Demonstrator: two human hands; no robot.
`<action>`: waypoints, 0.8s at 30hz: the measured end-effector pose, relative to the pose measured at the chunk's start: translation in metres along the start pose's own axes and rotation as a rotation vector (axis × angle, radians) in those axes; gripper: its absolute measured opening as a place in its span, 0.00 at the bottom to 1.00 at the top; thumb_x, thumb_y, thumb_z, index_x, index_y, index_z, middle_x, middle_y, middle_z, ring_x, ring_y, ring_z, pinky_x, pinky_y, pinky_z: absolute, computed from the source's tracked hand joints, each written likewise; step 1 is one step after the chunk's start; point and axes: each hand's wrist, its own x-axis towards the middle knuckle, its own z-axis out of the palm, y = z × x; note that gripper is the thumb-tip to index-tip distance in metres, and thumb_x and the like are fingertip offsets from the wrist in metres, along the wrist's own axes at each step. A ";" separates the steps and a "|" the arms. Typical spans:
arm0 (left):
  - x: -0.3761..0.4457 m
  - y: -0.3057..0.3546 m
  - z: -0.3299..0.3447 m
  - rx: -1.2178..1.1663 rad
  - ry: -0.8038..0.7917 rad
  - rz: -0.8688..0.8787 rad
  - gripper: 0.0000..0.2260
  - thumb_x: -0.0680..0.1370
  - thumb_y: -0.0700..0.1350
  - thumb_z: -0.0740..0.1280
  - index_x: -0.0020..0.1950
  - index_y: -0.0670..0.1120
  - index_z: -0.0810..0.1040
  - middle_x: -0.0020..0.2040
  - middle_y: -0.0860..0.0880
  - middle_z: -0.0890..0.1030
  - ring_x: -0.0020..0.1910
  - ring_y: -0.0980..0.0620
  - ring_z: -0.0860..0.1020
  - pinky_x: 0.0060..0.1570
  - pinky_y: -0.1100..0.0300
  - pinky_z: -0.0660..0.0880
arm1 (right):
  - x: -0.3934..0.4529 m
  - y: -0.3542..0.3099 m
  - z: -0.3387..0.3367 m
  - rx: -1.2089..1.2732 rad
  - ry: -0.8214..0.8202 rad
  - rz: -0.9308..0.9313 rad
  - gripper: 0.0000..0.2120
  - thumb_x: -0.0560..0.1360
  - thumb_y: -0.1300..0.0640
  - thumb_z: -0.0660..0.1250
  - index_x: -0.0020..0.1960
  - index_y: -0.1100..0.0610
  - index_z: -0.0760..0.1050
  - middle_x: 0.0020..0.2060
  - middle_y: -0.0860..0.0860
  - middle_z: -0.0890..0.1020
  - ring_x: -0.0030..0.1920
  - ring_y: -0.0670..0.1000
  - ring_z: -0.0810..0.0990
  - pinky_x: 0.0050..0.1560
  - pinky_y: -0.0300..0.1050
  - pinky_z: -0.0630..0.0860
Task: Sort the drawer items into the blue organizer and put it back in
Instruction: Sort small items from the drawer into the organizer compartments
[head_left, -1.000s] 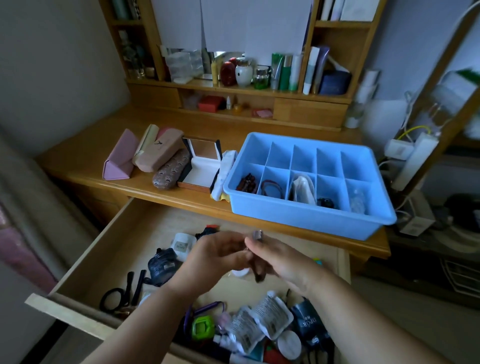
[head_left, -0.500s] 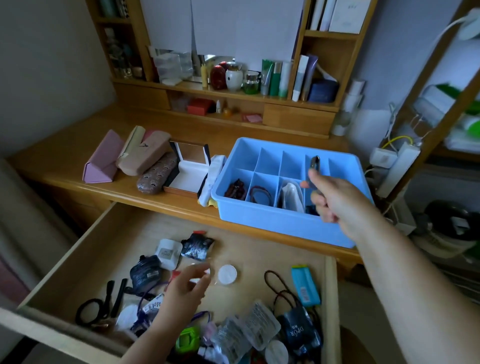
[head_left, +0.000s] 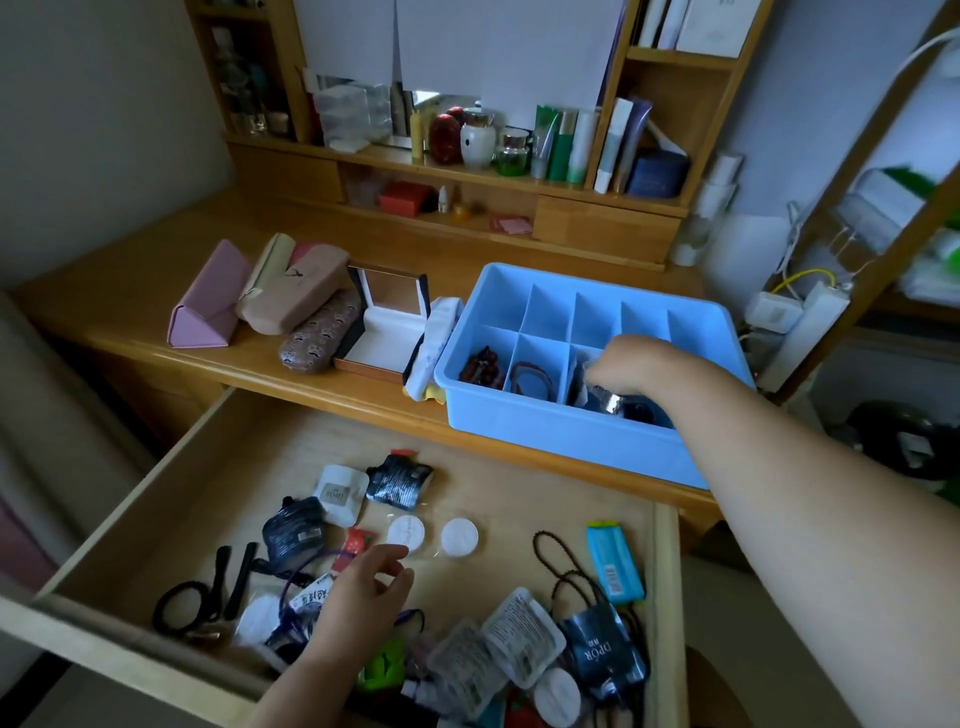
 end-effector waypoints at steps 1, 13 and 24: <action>0.000 0.000 -0.001 0.005 -0.001 -0.004 0.11 0.76 0.43 0.67 0.59 0.49 0.78 0.46 0.54 0.80 0.37 0.58 0.79 0.36 0.65 0.72 | 0.002 -0.002 0.003 -0.005 0.069 0.021 0.10 0.72 0.53 0.62 0.34 0.55 0.71 0.32 0.51 0.74 0.32 0.51 0.72 0.30 0.39 0.62; 0.000 0.002 -0.002 0.049 0.031 0.031 0.12 0.77 0.41 0.66 0.60 0.47 0.78 0.46 0.56 0.79 0.38 0.58 0.79 0.36 0.67 0.71 | -0.033 0.007 0.039 0.125 0.566 -0.398 0.17 0.78 0.47 0.60 0.37 0.57 0.75 0.36 0.52 0.78 0.41 0.57 0.76 0.37 0.46 0.68; -0.004 0.000 -0.045 0.316 0.005 0.080 0.11 0.76 0.40 0.66 0.54 0.53 0.79 0.46 0.55 0.80 0.42 0.59 0.78 0.42 0.63 0.76 | -0.117 0.048 0.161 0.291 0.456 -0.782 0.09 0.73 0.58 0.69 0.53 0.54 0.81 0.48 0.48 0.82 0.50 0.50 0.79 0.54 0.49 0.76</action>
